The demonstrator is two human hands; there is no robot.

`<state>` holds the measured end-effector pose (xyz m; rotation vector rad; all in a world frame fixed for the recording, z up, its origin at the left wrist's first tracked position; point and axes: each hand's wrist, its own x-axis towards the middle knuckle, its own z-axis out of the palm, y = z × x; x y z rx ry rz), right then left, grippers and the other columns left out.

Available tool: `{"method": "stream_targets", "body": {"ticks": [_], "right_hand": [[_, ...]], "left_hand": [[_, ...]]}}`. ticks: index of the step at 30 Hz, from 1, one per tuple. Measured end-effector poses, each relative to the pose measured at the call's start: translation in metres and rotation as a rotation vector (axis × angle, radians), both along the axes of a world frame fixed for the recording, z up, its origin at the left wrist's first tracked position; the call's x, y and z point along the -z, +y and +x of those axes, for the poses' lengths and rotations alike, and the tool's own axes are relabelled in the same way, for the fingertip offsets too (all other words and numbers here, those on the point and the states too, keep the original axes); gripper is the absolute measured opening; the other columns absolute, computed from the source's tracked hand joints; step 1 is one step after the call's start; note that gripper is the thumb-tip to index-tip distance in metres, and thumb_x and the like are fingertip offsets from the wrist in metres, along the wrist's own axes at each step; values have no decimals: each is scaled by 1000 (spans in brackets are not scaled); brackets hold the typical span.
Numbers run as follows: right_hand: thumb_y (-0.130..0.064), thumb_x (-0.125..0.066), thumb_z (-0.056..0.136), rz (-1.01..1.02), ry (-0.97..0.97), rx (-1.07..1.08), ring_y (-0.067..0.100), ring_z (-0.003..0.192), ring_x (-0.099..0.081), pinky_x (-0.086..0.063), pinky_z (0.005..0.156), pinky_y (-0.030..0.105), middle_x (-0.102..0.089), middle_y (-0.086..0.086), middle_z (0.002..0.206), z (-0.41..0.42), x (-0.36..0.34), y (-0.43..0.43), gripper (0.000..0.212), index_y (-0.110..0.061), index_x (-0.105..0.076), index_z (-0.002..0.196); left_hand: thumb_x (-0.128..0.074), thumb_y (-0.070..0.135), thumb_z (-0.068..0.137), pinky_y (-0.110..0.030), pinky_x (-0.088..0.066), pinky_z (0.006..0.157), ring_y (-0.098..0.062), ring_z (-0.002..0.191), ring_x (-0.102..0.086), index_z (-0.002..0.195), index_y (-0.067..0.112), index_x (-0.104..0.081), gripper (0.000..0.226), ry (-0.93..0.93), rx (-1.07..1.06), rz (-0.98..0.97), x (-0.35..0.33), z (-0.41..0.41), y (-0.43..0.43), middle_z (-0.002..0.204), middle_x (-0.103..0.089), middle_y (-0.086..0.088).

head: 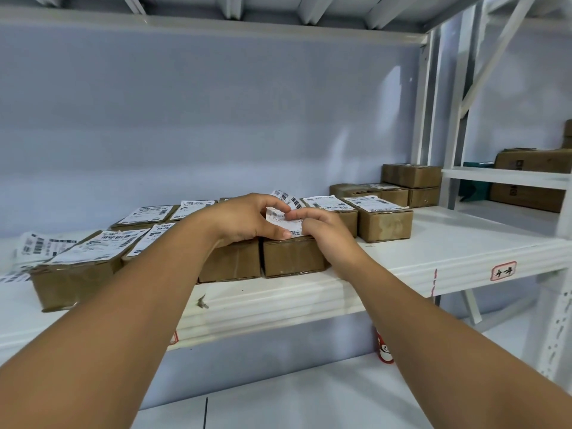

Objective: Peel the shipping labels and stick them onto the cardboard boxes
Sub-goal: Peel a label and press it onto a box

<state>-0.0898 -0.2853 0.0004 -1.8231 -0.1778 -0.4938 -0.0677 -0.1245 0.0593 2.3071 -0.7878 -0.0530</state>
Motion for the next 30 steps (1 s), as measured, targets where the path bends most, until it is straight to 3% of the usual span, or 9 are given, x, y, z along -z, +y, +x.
{"method": "stream_targets", "body": {"ticks": [4,6,12,15,17,19,24,27,30], "right_hand": [[-48,-44,47,-55,35,57,13,128,-43,-30,111,45,-62,-12,120,5,4,2,49,-57,-68,90],[-50,-44,45,-49,35,79,12,129,-41,-28,111,46,-57,-13,123,5,3,3,46,-60,-67,84],[-46,-45,45,-28,53,58,11,123,-45,-28,111,45,-49,-9,119,-1,-2,3,34,-56,-68,68],[-46,-45,46,-1,54,57,10,121,-47,-28,111,44,-50,-7,120,1,-1,2,35,-52,-69,71],[-48,-45,43,6,49,59,10,121,-47,-29,111,44,-49,-7,124,1,1,1,48,-48,-70,83],[-51,-46,39,36,65,71,10,125,-45,-28,112,43,-46,-8,131,5,3,0,71,-41,-67,106],[-46,-55,44,86,105,33,16,128,-43,-32,110,44,-44,-7,135,6,1,-2,95,-38,-43,138],[-33,-54,56,125,75,-29,15,116,-49,-37,106,36,-48,-5,115,3,0,-5,97,-39,-23,147],[-27,-52,59,153,55,-50,17,101,-51,-40,98,33,-45,-1,103,2,-2,-5,94,-41,-23,147]], "left_hand": [[-80,33,70,-28,-36,103,-12,119,-46,109,40,-58,45,-2,-38,10,0,0,0,118,-52,6],[-80,34,70,-26,-36,100,-11,122,-43,110,34,-61,44,-17,-55,26,-2,-1,0,122,-52,7],[-72,51,73,-28,-33,103,-20,122,-39,122,33,-56,54,-240,-169,381,-18,-13,-13,132,-29,0],[-70,43,78,-28,-36,95,-19,115,-38,112,30,-64,38,-338,-169,404,-24,-21,-20,122,-39,-2],[-67,28,84,-24,-42,82,-15,102,-52,100,25,-71,17,-322,-116,322,-23,-23,-23,113,-60,1],[-59,18,89,-25,-44,78,-15,98,-59,98,20,-73,17,-317,-95,308,-19,-24,-25,107,-69,2],[-49,22,95,-19,-34,80,-11,105,-53,116,24,-64,26,-308,-81,348,-10,-13,-29,119,-61,6],[-47,25,96,-23,-37,86,-12,106,-52,120,23,-61,29,-249,-51,337,-7,-5,-31,121,-60,6],[-43,27,96,-25,-38,93,-12,113,-51,126,26,-58,33,-192,-29,355,-7,2,-34,126,-58,8]]}}
